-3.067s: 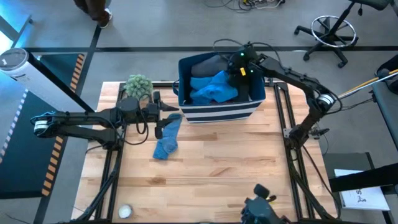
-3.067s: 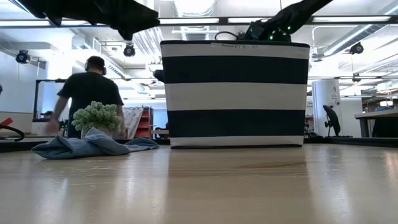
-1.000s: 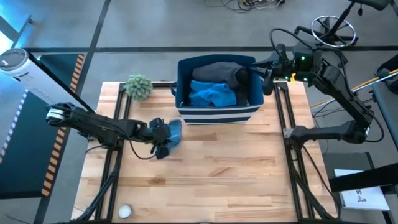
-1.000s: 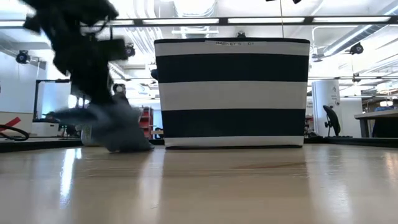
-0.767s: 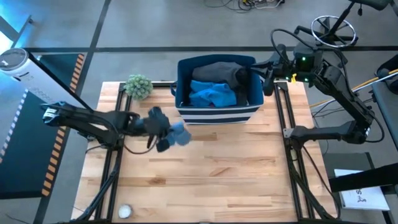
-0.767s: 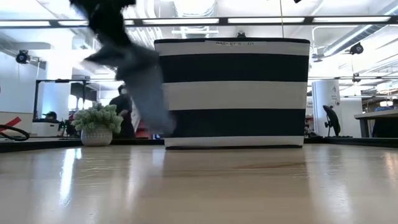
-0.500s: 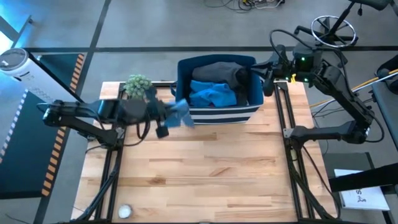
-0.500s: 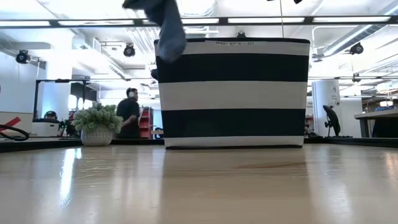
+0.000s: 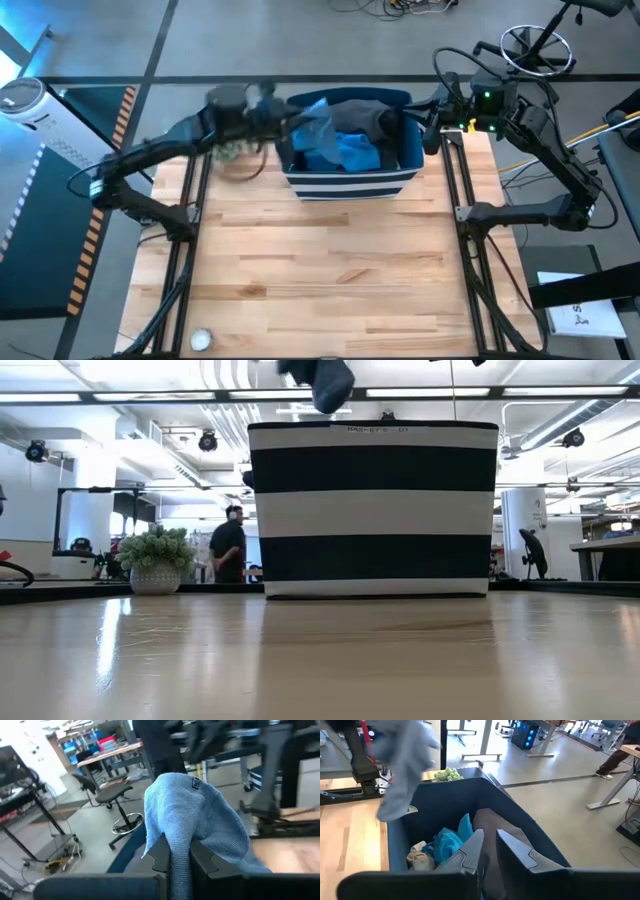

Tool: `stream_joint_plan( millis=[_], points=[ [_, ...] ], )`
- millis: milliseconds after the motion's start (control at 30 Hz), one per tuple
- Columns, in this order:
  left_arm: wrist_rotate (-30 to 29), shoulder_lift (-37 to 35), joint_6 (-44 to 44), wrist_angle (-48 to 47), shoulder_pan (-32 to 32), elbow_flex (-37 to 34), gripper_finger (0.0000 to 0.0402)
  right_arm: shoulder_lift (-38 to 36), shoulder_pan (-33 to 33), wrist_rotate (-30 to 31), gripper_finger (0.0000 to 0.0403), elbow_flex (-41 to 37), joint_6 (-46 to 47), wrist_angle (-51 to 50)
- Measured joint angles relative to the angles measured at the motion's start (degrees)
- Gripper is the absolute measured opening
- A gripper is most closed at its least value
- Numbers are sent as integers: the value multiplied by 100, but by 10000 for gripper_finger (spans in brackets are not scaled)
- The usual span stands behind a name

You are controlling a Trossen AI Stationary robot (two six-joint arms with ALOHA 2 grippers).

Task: Sort clothes
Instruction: Put the blue pair of socks into the blue laundry bin, then return to Home Position

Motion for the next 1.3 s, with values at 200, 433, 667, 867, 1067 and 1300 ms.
stream_joint_plan(
  millis=[200, 433, 667, 867, 1067, 1300],
  points=[
    [641, 1196, -85, 262, 616, 638, 11, 2, 0, 1, 32, -4, -56, -36],
    [654, 2153, -219, 140, 648, 1394, 112, 2, 0, 3, 32, -24, -149, -157],
    [765, 2052, -27, 152, 511, 1464, 224, -1, 0, 3, 27, -231, -620, -216],
    [1015, 1559, 101, -447, 381, 1237, 263, -57, 0, -169, 2, -940, -776, 344],
    [1051, 621, 238, -87, 95, 48, 231, -353, 2, -896, 0, -1936, -864, 1386],
    [1012, -881, 78, 827, -259, -1941, 144, -938, 0, -1174, 0, -2977, -802, 2410]
  ],
)
